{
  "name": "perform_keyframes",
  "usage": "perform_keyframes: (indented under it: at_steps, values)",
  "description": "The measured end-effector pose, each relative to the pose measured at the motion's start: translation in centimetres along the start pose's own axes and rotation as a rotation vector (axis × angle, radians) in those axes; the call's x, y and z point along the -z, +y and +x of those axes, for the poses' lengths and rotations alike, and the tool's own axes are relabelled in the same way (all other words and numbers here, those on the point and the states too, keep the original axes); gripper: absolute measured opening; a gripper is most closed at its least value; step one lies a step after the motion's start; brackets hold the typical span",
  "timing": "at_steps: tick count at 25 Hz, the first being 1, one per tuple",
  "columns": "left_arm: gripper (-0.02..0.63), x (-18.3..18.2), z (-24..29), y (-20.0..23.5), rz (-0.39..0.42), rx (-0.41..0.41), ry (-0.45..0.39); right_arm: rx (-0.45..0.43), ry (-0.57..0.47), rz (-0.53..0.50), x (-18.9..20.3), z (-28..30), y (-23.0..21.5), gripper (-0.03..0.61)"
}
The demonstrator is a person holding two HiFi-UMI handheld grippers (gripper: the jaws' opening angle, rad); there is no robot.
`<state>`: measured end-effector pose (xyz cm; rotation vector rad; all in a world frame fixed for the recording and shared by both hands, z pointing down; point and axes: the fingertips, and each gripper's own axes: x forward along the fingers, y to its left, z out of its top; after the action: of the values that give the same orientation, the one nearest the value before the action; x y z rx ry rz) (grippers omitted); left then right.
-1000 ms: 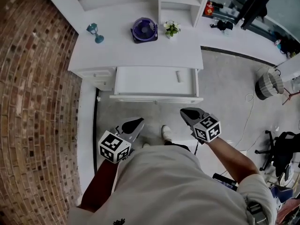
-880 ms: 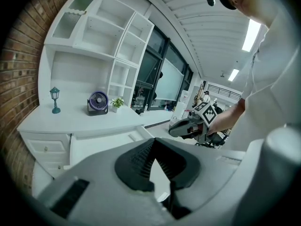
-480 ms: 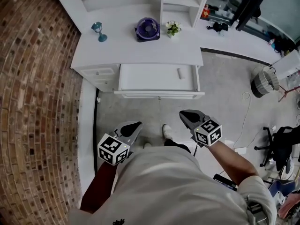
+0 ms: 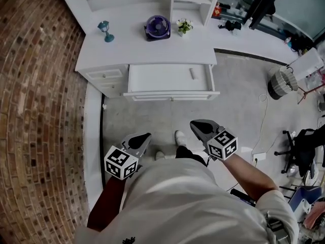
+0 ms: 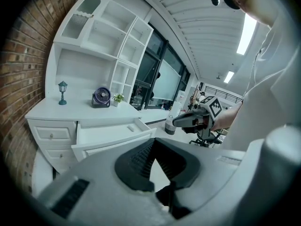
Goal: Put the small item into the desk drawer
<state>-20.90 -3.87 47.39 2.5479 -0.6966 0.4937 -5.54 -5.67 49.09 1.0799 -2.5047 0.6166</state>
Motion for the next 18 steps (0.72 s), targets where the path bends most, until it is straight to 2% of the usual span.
perform_keyframes:
  at_steps: [18]
  values:
    - [0.005,2.3,-1.4,-0.8,-0.005,0.035,-0.001,0.005,0.026,-0.002,1.8,-0.2,3.6,0.012]
